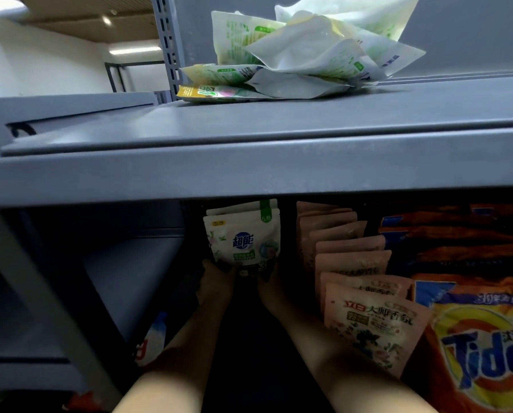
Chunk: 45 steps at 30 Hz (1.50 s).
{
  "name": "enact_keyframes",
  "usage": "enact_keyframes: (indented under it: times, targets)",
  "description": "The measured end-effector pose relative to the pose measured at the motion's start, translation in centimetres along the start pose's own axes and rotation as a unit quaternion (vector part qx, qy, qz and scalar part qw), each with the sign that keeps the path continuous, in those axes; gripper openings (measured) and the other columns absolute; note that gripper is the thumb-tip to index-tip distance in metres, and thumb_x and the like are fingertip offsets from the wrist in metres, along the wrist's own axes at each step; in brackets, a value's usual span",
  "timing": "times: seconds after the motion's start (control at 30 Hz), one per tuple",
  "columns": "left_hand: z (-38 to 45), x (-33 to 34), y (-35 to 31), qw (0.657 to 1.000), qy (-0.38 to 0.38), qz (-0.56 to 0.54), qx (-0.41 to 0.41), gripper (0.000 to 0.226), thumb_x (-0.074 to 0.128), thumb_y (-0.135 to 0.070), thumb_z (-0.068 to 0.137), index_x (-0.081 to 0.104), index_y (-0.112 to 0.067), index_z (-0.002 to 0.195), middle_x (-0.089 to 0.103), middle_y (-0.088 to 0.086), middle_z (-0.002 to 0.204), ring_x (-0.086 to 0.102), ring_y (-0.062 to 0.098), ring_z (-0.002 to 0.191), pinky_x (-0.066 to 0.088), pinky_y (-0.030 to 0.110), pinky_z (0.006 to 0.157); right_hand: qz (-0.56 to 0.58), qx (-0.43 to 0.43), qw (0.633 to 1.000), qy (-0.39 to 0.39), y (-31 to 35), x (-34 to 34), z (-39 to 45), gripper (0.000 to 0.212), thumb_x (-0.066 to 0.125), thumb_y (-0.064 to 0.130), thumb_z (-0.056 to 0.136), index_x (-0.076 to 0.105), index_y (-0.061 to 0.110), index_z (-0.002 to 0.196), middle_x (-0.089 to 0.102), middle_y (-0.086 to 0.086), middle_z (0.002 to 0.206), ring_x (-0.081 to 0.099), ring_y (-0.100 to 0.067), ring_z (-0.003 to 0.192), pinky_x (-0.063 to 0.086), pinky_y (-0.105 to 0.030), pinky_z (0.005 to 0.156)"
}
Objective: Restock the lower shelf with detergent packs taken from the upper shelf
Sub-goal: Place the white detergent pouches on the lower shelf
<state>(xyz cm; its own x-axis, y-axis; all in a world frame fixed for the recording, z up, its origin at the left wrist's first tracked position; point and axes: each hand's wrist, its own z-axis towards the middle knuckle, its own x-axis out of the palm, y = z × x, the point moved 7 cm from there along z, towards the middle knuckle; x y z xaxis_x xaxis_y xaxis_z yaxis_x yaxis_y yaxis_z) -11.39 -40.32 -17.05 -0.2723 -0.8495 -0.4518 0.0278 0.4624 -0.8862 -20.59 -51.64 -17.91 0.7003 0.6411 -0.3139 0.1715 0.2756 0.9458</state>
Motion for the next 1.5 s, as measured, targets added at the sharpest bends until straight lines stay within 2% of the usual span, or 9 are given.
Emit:
enact_keyframes:
  times: [0.37,0.53,0.63,0.77,0.87,1.0,1.2,1.3,1.5]
  targets:
    - [-7.3,-3.5,-3.4,0.983,0.008,0.143,0.111,0.053,0.049,-0.045,0.093,0.039,-0.024,0.14,0.051,0.009,0.138,0.049,0.03,0.125,0.039,0.044,0.103,-0.19,-0.028,0.969,0.153,4.1,-2.2,-6.6,0.061,0.04,0.016,0.1,0.009,0.015,0.153,0.019,-0.011,0.158,0.023,-0.023,0.144,0.021,-0.031,0.117]
    - [-11.4,-5.3,-4.7,0.976,0.001,0.202,0.085,0.042,0.047,-0.043,0.094,0.051,-0.024,0.132,0.054,0.007,0.136,0.052,0.027,0.122,0.043,0.035,0.1,-0.222,-0.054,0.959,0.166,7.1,-5.2,-10.3,0.063,0.042,0.015,0.098,0.011,0.019,0.153,0.015,-0.007,0.159,0.02,-0.021,0.145,0.017,-0.026,0.116]
    - [-14.3,-6.5,-6.0,0.954,-0.02,0.291,0.071,0.042,0.043,-0.042,0.096,0.053,-0.025,0.133,0.054,0.007,0.136,0.053,0.028,0.123,0.042,0.032,0.096,-0.259,-0.053,0.949,0.172,9.2,-8.0,-12.5,0.055,0.042,0.019,0.096,0.028,0.025,0.149,0.029,-0.005,0.154,0.033,-0.024,0.139,0.028,-0.032,0.113]
    - [-19.6,-7.8,-8.7,0.935,0.004,0.345,0.079,0.041,0.043,-0.038,0.096,0.055,-0.022,0.132,0.053,0.009,0.137,0.05,0.03,0.124,0.041,0.033,0.1,-0.382,-0.108,0.902,0.167,13.1,-12.1,-15.6,0.044,0.044,0.034,0.094,0.042,0.024,0.137,0.042,-0.007,0.143,0.046,-0.028,0.127,0.04,-0.037,0.103]
    - [-24.1,-9.7,-10.9,0.929,-0.024,0.356,0.099,0.035,0.046,-0.043,0.088,0.06,-0.021,0.112,0.063,0.005,0.115,0.059,0.032,0.103,0.041,0.033,0.079,-0.379,-0.145,0.897,0.175,15.3,-15.2,-18.0,0.04,0.044,0.035,0.093,0.05,0.019,0.129,0.057,-0.009,0.126,0.056,-0.028,0.111,0.047,-0.035,0.091]
    - [-29.3,-11.4,-15.2,0.923,-0.055,0.34,0.17,0.023,0.046,-0.049,0.088,0.059,-0.03,0.095,0.064,-0.01,0.097,0.061,0.02,0.091,0.045,0.031,0.075,-0.389,-0.213,0.889,0.115,18.9,-19.8,-20.1,0.032,0.049,0.035,0.09,0.055,0.022,0.118,0.062,-0.003,0.11,0.06,-0.026,0.1,0.043,-0.032,0.068]
    - [-34.4,-15.6,-23.0,0.917,-0.188,0.215,0.277,0.034,0.051,-0.048,0.081,0.052,-0.021,0.06,0.058,-0.006,0.058,0.056,0.017,0.064,0.038,0.029,0.057,-0.324,-0.306,0.894,0.041,26.0,-25.4,-21.9,0.022,0.054,0.049,0.084,0.062,0.033,0.096,0.061,0.015,0.091,0.059,-0.012,0.093,0.045,-0.029,0.071]
    - [-34.2,-17.2,-26.6,0.911,-0.215,0.184,0.301,0.033,0.051,-0.043,0.084,0.052,-0.018,0.061,0.056,-0.003,0.057,0.055,0.018,0.064,0.04,0.028,0.056,-0.298,-0.307,0.904,0.022,28.9,-27.3,-21.1,0.017,0.057,0.048,0.085,0.063,0.032,0.09,0.059,0.017,0.08,0.06,-0.011,0.088,0.047,-0.029,0.069]
    - [-29.6,-18.1,-32.3,0.922,-0.189,0.125,0.314,0.018,0.053,-0.039,0.087,0.059,-0.024,0.079,0.061,-0.011,0.077,0.057,0.021,0.084,0.046,0.033,0.074,-0.262,-0.263,0.927,-0.052,32.2,-30.0,-16.2,0.01,0.057,0.039,0.085,0.063,0.03,0.086,0.068,0.012,0.093,0.059,-0.019,0.095,0.047,-0.031,0.078]
